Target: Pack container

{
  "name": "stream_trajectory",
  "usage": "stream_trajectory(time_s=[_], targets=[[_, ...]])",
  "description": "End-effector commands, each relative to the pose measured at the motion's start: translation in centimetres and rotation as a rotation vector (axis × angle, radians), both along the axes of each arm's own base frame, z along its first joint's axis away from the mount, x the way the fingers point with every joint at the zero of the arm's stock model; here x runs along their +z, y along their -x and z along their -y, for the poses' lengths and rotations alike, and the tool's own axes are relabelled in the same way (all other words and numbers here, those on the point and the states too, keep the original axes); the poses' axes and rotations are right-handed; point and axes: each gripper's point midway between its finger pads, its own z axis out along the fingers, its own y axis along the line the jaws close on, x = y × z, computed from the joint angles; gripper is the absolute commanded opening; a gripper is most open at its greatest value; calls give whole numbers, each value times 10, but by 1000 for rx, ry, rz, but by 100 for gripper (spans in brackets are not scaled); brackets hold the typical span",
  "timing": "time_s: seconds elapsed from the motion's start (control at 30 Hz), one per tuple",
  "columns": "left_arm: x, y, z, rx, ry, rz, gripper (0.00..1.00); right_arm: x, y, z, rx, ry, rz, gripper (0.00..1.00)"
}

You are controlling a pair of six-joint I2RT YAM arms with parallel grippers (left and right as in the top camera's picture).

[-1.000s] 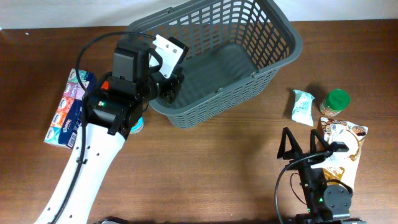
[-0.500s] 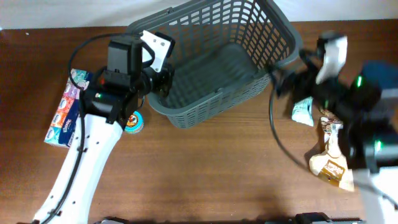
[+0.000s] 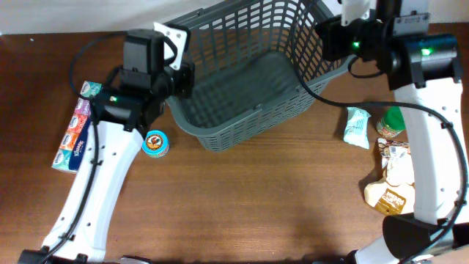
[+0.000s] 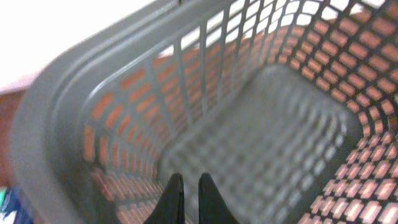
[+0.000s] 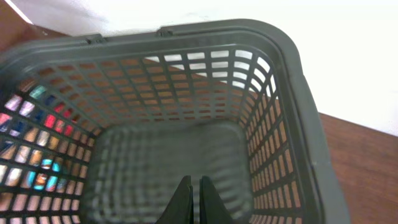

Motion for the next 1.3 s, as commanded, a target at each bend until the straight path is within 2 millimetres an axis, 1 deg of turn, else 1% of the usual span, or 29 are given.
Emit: stream_trajectory(time_s=[0.0,0.07,0.1,0.17,0.2,0.27,0.3,0.33,0.43,0.47,0.5,0.53,0.6,0.67,0.7,0.77,0.8,0.87,0.9,0.97,1.13,1.27], targets=[[55,23,-9,29,10,66,1,-2,-11,10,-47,79,18,4],[65,39,-19,64,10,68,2,-8,-15,13,-62,93,6,4],[70,60,-25,73,10,55,2,-14,-19,15,-70,104,-7,4],[68,81,-24,63,16,31,2,-22,-21,14,-69,107,-25,4],[60,99,-17,34,10,8,2,-28,-23,14,-68,110,-43,3],[47,122,-5,4,9,-8,2,-42,-24,14,-66,118,-86,4],[44,130,-2,0,7,-9,2,-47,-23,14,-65,120,-103,3],[40,146,4,-21,15,-7,2,-52,-22,16,-68,131,-122,4],[31,186,17,-100,61,-9,2,-60,-19,18,-74,144,-154,4],[19,203,21,-121,86,-32,2,-62,-16,19,-76,151,-168,3],[9,211,24,-130,94,-52,2,-63,-15,21,-83,159,-174,4],[3,213,25,-133,96,-65,2,-65,-14,22,-88,167,-182,4],[-26,216,37,-156,94,-109,2,-71,-9,27,-95,193,-210,4],[-48,210,55,-191,93,-111,2,-76,-4,28,-90,205,-238,4],[-52,207,58,-185,89,-109,2,-77,-4,28,-89,206,-241,4],[-68,200,63,-179,64,-131,2,-77,-4,28,-82,213,-239,4],[-81,196,66,-176,44,-160,2,-77,-4,28,-82,213,-239,4],[-94,188,72,-170,21,-186,2,-78,-4,28,-82,214,-240,4],[-97,182,75,-165,16,-184,2,-78,-4,29,-87,220,-241,4],[-97,172,81,-159,25,-160,2,-82,0,36,-111,252,-265,3],[-90,154,58,-25,-51,-74,2,-90,11,43,-126,287,-318,4],[-88,137,56,24,-60,-26,2,-94,17,44,-122,293,-347,4]])
